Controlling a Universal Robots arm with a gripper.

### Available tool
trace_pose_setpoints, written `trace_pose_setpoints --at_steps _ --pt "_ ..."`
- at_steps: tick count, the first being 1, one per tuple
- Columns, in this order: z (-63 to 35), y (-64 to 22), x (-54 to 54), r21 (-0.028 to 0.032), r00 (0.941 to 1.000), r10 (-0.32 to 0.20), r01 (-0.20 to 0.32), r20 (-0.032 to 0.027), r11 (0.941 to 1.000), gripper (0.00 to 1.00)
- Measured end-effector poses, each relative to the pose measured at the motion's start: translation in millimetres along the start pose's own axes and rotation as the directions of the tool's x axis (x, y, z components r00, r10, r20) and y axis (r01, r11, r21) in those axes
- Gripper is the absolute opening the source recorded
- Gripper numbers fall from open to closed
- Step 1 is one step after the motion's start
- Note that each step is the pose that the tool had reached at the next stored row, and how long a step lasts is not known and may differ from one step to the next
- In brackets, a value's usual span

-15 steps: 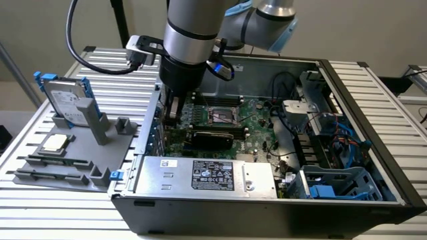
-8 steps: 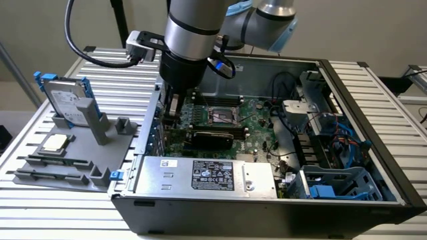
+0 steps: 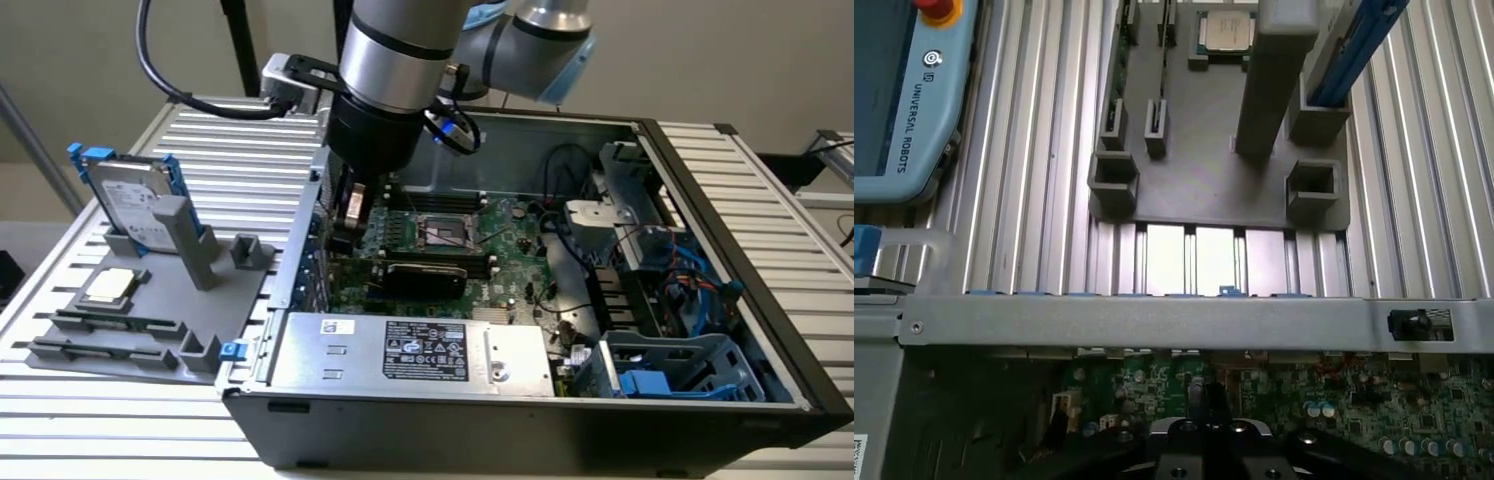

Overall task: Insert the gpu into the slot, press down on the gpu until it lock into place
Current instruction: 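Press down on the gpu until it lock into place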

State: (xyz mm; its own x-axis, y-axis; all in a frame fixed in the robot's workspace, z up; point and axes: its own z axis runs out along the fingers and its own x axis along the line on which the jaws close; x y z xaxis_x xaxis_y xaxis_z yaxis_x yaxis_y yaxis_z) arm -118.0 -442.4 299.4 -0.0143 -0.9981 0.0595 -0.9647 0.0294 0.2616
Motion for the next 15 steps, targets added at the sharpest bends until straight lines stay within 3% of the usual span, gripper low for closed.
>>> trace_pose_setpoints --at_steps 2,4,7,10,15 --pt "0.0 -0.1 -2.5 -0.0009 0.9999 0.012 -0.012 0.0002 0.9999 0.11" --pt "2.3 0.2 -4.4 -0.0032 0.9989 0.045 -0.045 0.0093 0.9990 0.11" --pt "4.0 0.4 -5.1 -0.0046 0.9979 0.063 -0.063 0.0136 0.9980 0.11" --pt "4.5 0.6 -5.7 -0.0066 0.9969 0.076 -0.076 0.0172 0.9971 0.11" --pt "5.1 0.8 -6.1 -0.0148 0.9959 0.088 -0.088 0.0195 0.9960 0.11"
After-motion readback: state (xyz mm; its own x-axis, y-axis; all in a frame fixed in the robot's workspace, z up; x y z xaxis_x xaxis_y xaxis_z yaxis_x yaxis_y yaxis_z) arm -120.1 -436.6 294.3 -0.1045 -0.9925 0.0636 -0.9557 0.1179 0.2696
